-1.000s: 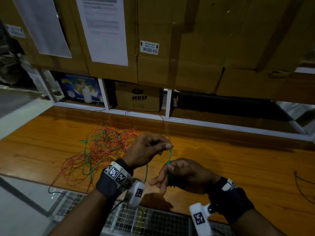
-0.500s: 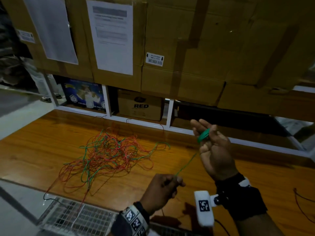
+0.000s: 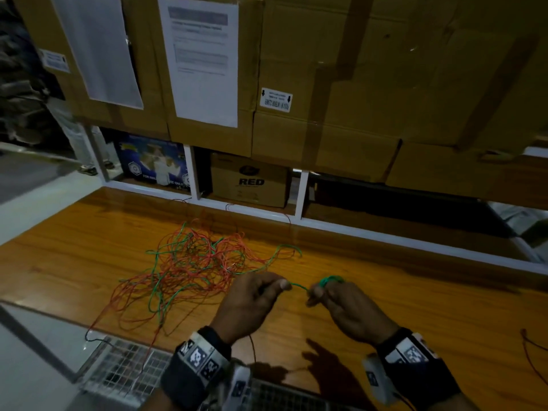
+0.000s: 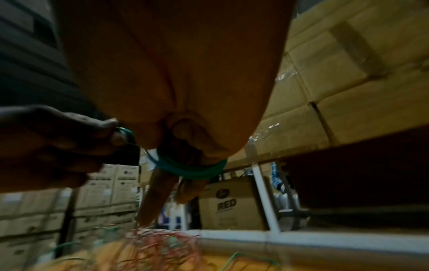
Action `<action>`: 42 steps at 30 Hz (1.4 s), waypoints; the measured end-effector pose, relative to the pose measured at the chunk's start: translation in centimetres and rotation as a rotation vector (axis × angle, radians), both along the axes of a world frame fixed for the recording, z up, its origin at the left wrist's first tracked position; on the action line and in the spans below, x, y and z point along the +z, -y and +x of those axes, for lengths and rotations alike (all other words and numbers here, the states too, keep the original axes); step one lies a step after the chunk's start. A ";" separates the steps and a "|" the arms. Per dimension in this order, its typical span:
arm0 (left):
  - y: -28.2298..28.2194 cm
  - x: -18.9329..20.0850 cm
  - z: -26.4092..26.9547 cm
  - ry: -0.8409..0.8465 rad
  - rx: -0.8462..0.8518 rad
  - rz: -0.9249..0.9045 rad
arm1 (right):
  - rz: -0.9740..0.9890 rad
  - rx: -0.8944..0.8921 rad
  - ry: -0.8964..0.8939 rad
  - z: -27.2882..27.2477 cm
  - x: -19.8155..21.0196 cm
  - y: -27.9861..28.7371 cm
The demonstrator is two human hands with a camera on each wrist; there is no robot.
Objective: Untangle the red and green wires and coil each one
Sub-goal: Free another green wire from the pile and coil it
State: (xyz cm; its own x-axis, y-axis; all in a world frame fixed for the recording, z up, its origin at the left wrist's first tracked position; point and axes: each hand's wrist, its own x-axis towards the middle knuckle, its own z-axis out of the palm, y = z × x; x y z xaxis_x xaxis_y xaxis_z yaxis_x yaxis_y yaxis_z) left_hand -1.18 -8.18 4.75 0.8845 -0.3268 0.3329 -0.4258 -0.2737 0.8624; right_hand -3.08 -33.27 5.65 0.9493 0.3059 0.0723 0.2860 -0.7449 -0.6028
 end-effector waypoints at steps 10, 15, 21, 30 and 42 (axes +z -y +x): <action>1.5 1.7 2.8 0.011 -0.085 -0.040 | 0.654 0.298 -0.549 -3.4 2.2 -5.1; 3.1 -0.1 2.5 -0.139 -0.106 -0.181 | 1.351 0.263 -0.616 -3.3 3.0 -6.5; 5.0 -3.0 -0.2 -0.331 -0.175 -0.152 | 1.595 -0.176 -0.140 0.1 2.3 -4.8; 2.0 -4.1 -1.6 -0.135 -0.089 0.097 | -0.170 -0.223 0.170 -1.2 -3.4 -1.0; 1.7 -1.0 0.8 -0.045 -0.118 0.009 | 0.684 0.161 -0.524 -4.9 -2.6 -4.1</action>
